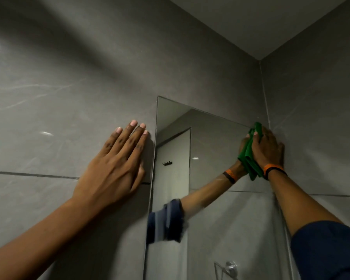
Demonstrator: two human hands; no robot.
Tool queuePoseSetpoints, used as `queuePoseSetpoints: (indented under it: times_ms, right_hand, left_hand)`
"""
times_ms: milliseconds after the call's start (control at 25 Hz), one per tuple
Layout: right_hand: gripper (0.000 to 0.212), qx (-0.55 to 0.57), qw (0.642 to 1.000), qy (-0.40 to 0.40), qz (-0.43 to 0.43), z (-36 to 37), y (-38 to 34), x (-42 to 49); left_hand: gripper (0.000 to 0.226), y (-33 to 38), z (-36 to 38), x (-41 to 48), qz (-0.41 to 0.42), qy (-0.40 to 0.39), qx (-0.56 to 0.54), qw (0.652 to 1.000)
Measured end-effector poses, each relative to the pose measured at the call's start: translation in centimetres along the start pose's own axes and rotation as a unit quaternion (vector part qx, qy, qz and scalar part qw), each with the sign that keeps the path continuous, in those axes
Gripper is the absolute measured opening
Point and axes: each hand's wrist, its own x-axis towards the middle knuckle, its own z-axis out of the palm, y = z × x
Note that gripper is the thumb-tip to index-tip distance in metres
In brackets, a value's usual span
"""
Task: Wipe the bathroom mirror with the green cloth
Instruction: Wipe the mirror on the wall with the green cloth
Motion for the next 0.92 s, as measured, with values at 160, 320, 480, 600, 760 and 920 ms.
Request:
queuePoseSetpoints:
  times_ms: [160,320,480,600,760,920]
  right_hand:
    - [0.058,0.022,0.999,-0.012,0.022,-0.3,0.6,-1.2]
    - [0.056,0.042,0.998,0.013,0.033,0.1,1.7,-6.8]
    - [0.056,0.037,0.997,-0.005,0.065,0.3,4.5,-14.2]
    - [0.054,0.039,0.994,-0.014,0.099,0.6,6.2,-20.1]
    - [0.057,0.045,0.987,-0.027,0.151,0.9,8.6,-27.6]
    - [0.069,0.053,0.976,-0.036,0.207,1.1,10.7,-33.9]
  left_hand:
    - [0.070,0.1,-0.1,-0.1,-0.006,0.002,-0.015,1.000]
    - [0.068,0.7,0.0,-1.8,0.001,0.012,-0.031,0.999]
    - [0.067,1.3,-0.1,-5.2,0.013,0.009,-0.050,0.999]
    - [0.067,1.4,-0.4,-7.9,0.022,-0.002,-0.059,0.998]
    - [0.068,1.5,-0.9,-10.0,0.034,-0.010,-0.059,0.998]
    - [0.068,1.6,-1.2,-11.2,0.042,-0.022,-0.050,0.998]
